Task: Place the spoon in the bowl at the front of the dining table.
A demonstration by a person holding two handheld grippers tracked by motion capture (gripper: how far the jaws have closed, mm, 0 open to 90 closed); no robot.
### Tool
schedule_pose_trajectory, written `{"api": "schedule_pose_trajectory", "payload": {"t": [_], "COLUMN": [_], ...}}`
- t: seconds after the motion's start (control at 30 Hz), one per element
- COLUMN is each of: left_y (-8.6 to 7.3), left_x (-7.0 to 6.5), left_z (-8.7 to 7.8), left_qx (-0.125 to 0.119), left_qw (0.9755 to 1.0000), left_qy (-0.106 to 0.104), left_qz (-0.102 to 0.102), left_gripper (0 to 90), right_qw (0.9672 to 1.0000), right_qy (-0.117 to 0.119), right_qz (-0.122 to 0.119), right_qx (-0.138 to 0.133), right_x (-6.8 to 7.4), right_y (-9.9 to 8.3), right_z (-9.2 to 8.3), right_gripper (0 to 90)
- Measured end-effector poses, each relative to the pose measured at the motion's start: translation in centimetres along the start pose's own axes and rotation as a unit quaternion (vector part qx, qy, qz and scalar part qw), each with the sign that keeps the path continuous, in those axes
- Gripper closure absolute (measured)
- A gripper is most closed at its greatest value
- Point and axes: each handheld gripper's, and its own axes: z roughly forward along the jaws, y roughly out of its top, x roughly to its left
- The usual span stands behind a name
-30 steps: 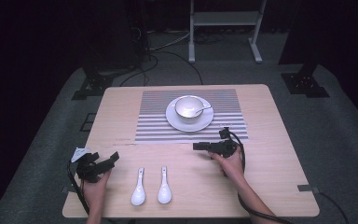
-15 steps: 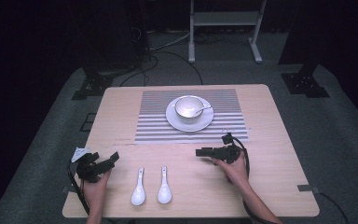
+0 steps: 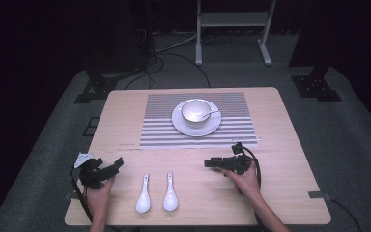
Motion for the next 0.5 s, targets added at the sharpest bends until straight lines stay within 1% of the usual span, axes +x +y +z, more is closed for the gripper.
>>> {"api": "schedule_pose_trajectory", "payload": {"t": [0.13,0.5], "left_y": [0.00,-0.01], "left_x": [-0.02,0.01], "left_z": [-0.01,-0.03], "left_qx": [0.001,0.001], "left_qw": [1.0000,1.0000], "left_qy": [0.000,0.000], "left_qz": [0.001,0.000], "left_gripper": [1.8,1.8], "right_qw": [1.0000,1.0000], "right_qy": [-0.002,0.004], "right_qz": [-0.002,-0.002], "right_qx": [0.002,0.004], "right_x": [0.00,0.17], "right_y": [-0.31,-0.98], "right_z": [-0.05,-0.40], "right_gripper": [38.2,38.0]}}
